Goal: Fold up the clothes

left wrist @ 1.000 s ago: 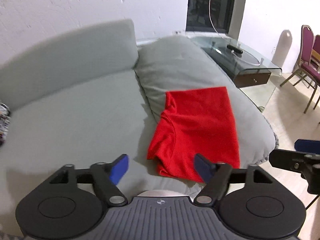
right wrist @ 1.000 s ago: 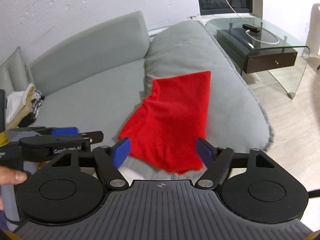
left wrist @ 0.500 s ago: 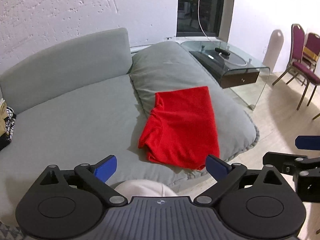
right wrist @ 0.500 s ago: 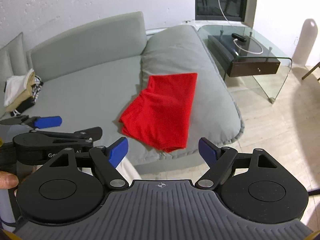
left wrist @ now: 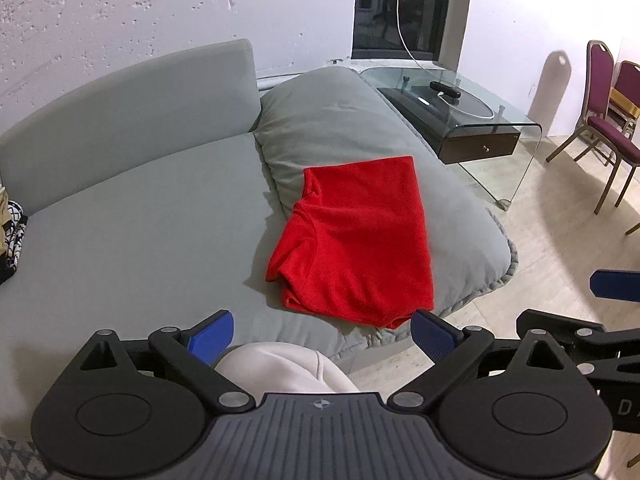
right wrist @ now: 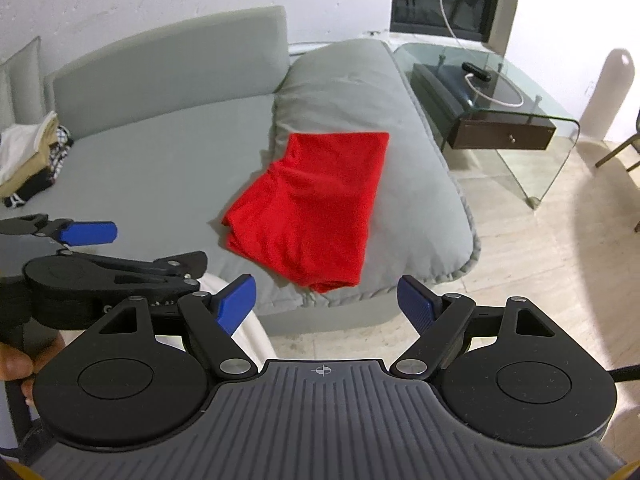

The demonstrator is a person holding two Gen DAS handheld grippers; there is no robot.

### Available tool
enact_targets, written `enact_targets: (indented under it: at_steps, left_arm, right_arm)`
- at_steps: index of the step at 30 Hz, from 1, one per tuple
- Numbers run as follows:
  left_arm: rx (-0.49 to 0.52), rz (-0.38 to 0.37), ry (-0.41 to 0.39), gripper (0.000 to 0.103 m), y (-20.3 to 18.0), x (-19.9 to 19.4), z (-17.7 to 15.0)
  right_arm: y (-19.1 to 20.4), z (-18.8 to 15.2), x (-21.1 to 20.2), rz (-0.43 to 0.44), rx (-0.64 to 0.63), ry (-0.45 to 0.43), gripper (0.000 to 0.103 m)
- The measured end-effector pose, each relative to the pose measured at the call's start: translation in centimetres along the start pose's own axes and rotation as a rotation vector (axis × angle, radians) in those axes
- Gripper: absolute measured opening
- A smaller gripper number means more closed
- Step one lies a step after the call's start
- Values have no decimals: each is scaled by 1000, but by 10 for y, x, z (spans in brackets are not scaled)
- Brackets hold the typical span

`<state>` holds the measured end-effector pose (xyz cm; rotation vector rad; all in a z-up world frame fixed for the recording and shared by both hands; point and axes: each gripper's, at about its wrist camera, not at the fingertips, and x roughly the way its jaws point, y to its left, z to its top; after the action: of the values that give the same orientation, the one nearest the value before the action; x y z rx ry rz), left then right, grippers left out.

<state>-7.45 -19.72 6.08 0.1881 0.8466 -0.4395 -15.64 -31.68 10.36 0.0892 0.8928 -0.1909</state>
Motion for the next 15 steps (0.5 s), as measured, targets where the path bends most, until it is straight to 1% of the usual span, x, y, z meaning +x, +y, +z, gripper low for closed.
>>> enact_targets:
  at_steps: [15]
  left_arm:
    - [11, -12, 3, 99, -6, 0, -3]
  right_arm:
    - [-4, -6, 1, -17, 18, 17, 83]
